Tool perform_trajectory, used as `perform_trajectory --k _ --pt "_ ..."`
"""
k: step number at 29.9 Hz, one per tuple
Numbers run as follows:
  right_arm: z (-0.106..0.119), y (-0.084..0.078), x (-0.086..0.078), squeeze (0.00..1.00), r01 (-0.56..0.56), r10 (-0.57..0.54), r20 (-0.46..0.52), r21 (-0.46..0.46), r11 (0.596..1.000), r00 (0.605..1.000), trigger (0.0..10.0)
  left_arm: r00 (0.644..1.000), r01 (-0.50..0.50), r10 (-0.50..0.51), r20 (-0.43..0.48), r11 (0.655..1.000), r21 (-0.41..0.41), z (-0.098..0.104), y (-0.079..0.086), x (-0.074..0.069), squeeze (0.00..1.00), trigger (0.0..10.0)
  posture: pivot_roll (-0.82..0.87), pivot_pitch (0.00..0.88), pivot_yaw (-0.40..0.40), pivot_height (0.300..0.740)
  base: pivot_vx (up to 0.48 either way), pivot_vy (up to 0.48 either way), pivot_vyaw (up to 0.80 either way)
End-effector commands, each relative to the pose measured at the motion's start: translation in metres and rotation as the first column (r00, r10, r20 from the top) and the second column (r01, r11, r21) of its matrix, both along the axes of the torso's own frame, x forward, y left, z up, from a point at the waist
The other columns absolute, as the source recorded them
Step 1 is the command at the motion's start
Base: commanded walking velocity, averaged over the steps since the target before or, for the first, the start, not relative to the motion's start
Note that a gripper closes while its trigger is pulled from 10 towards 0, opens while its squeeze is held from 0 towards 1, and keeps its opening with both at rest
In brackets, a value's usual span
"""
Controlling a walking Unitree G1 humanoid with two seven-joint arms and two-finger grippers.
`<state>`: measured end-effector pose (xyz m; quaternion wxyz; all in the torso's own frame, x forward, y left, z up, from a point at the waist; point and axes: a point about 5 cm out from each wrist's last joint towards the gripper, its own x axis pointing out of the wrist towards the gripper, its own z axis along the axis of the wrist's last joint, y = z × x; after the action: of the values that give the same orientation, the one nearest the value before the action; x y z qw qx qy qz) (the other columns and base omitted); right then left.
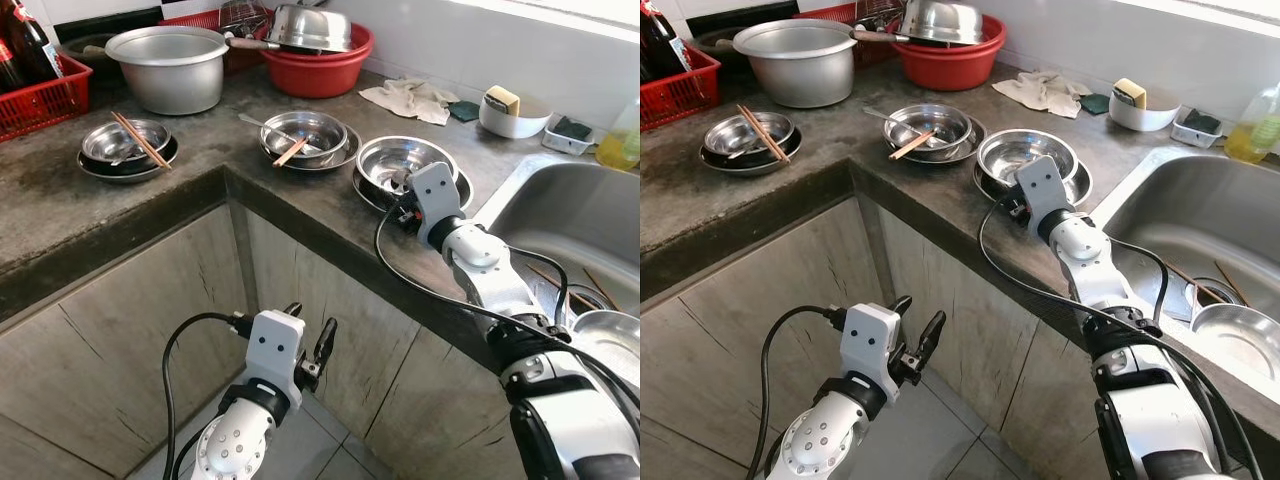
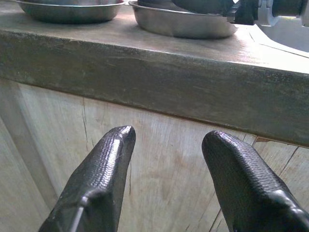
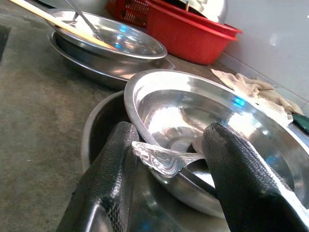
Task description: Kitchen organization
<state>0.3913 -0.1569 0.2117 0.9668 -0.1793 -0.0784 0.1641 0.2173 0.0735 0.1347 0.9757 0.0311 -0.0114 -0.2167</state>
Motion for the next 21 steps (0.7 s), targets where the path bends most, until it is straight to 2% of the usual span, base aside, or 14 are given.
perform_trajectory --k 1,2,3,18,20,21 --pt "0.007 -0.005 0.003 0.00 0.021 -0.021 0.022 -0.001 1.000 1.000 6.5 1.000 -0.006 0.006 0.007 1.000 -0.005 0.003 -0.001 0.000 0.00 10.0 0.03 0.109 -0.068 0.740 0.000 0.000 0.00" --pt "0.008 -0.006 0.003 0.00 0.022 -0.022 0.024 0.000 1.000 0.999 6.5 1.000 -0.007 0.007 0.008 1.000 -0.005 0.003 -0.001 0.000 0.00 10.0 0.03 0.109 -0.068 0.740 0.000 0.000 0.00" --pt "0.011 -0.006 0.004 0.00 0.027 -0.028 0.035 0.001 1.000 0.999 0.0 1.000 -0.008 0.008 0.010 1.000 -0.005 0.004 -0.001 0.001 0.00 10.0 0.03 0.108 -0.068 0.740 0.000 0.000 0.00" --pt "0.023 -0.007 0.005 0.00 0.062 -0.069 0.096 0.072 0.995 0.993 0.0 1.000 -0.012 0.012 0.022 1.000 0.001 0.005 0.000 0.005 0.00 10.0 0.04 0.091 -0.067 0.740 0.000 0.000 0.00" --pt "0.033 -0.007 0.002 0.00 0.082 -0.107 0.157 0.155 0.984 0.982 0.0 1.000 -0.011 0.011 0.026 1.000 0.001 0.006 -0.001 0.006 0.00 10.0 0.04 0.084 -0.070 0.740 0.000 0.000 0.00" --pt "0.033 -0.007 0.002 0.00 0.082 -0.107 0.157 0.155 0.984 0.982 0.0 1.000 -0.011 0.011 0.026 1.000 0.001 0.006 -0.001 0.006 0.00 10.0 0.04 0.084 -0.070 0.740 0.000 0.000 0.00"
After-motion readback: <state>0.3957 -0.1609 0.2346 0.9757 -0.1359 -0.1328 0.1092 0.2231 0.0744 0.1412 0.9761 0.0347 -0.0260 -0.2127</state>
